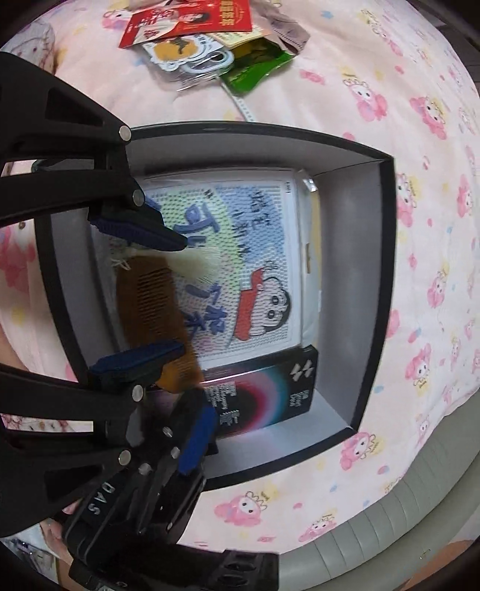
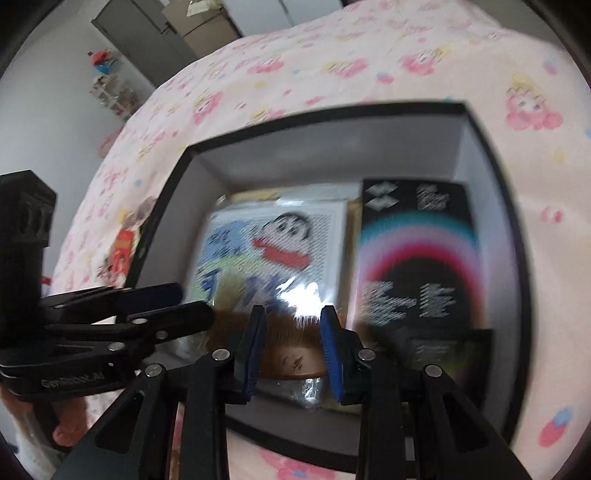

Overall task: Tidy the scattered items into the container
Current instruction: 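Lower the wooden comb into the black box in front of the package, then open both grippers to release the comb inside the box, then lift both grippers out of the box and move toward the red card, then close both grippers on the red Lucky Cup card and lift it, then carry the red card over the black box and lower it inside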

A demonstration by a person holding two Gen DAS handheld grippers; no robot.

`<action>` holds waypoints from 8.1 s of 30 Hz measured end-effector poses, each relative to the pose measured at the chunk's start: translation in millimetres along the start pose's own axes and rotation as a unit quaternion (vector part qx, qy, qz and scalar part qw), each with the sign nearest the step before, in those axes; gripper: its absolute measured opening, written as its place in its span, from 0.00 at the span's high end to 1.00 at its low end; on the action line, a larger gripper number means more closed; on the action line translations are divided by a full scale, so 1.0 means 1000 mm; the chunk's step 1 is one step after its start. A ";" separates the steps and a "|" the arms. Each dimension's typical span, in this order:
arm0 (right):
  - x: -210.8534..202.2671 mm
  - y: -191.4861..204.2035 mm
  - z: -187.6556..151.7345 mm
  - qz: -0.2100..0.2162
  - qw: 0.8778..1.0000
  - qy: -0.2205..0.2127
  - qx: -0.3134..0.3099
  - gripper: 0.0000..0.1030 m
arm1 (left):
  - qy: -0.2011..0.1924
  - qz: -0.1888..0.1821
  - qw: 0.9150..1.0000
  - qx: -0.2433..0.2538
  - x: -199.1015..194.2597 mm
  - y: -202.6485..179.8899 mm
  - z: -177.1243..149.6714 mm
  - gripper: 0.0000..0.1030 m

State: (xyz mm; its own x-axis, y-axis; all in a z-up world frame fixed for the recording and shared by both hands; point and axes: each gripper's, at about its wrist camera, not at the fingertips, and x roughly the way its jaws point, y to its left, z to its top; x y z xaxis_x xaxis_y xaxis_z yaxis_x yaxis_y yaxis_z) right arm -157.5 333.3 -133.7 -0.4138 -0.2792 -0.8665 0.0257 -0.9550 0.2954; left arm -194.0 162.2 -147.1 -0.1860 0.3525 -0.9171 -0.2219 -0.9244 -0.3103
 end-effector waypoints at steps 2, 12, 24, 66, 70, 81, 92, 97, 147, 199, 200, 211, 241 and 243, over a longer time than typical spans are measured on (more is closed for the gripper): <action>-0.010 -0.005 0.000 -0.027 0.999 -0.022 0.004 0.74 | -0.004 0.001 1.000 0.004 0.000 0.000 0.003 0.51; -0.019 -0.022 0.000 -0.046 0.998 -0.019 0.029 0.74 | 0.066 -0.040 0.996 0.038 0.044 -0.025 0.000 0.54; 0.018 0.012 -0.007 -0.027 0.997 0.054 -0.039 0.74 | 0.037 0.016 0.999 0.020 0.006 -0.003 0.004 0.65; 0.021 0.018 -0.016 -0.070 0.996 0.049 -0.040 0.71 | 0.070 -0.013 0.997 0.010 0.035 -0.009 -0.014 0.57; 0.022 0.018 -0.015 -0.091 0.994 0.044 -0.048 0.71 | 0.092 -0.027 0.995 0.007 0.039 -0.007 -0.012 0.56; 0.034 0.022 -0.018 -0.055 0.994 0.074 -0.053 0.71 | 0.057 -0.019 0.998 0.007 0.022 0.001 -0.009 0.57; 0.033 0.025 -0.020 -0.087 0.992 0.063 -0.072 0.70 | 0.021 -0.015 1.000 0.013 0.014 0.001 -0.015 0.46; 0.012 0.019 -0.019 -0.090 0.995 0.029 -0.042 0.69 | -0.039 0.014 0.999 0.026 -0.014 0.001 -0.018 0.41; 0.050 0.270 -0.036 0.015 0.990 -0.025 -0.141 0.62 | -0.158 0.076 0.970 -0.168 -0.154 0.272 -0.124 0.50; 0.177 0.300 -0.012 0.110 0.978 0.121 -0.131 0.69 | -0.032 -0.014 0.981 -0.192 -0.067 0.345 -0.082 0.58; 0.179 0.300 -0.010 0.120 0.977 0.122 -0.128 0.68 | -0.030 -0.014 0.981 -0.193 -0.064 0.349 -0.079 0.57; 0.183 0.318 -0.003 0.152 0.971 0.118 -0.144 0.66 | -0.032 -0.002 0.984 -0.178 -0.059 0.342 -0.073 0.59; -0.037 0.111 -0.001 0.044 0.995 -0.038 -0.079 0.66 | -0.077 -0.096 0.992 0.015 -0.094 0.052 -0.003 0.59; -0.031 0.085 0.004 0.028 0.997 -0.035 -0.068 0.66 | -0.068 -0.117 0.991 0.020 -0.077 0.034 0.011 0.59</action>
State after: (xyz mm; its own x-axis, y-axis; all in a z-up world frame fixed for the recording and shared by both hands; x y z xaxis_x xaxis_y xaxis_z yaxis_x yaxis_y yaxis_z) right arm -146.4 261.1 -79.7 -0.4712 -0.3289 -0.8184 0.1712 -0.9443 0.2809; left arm -197.8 105.0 -84.2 -0.2519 0.5748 -0.7785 -0.3104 -0.8100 -0.4976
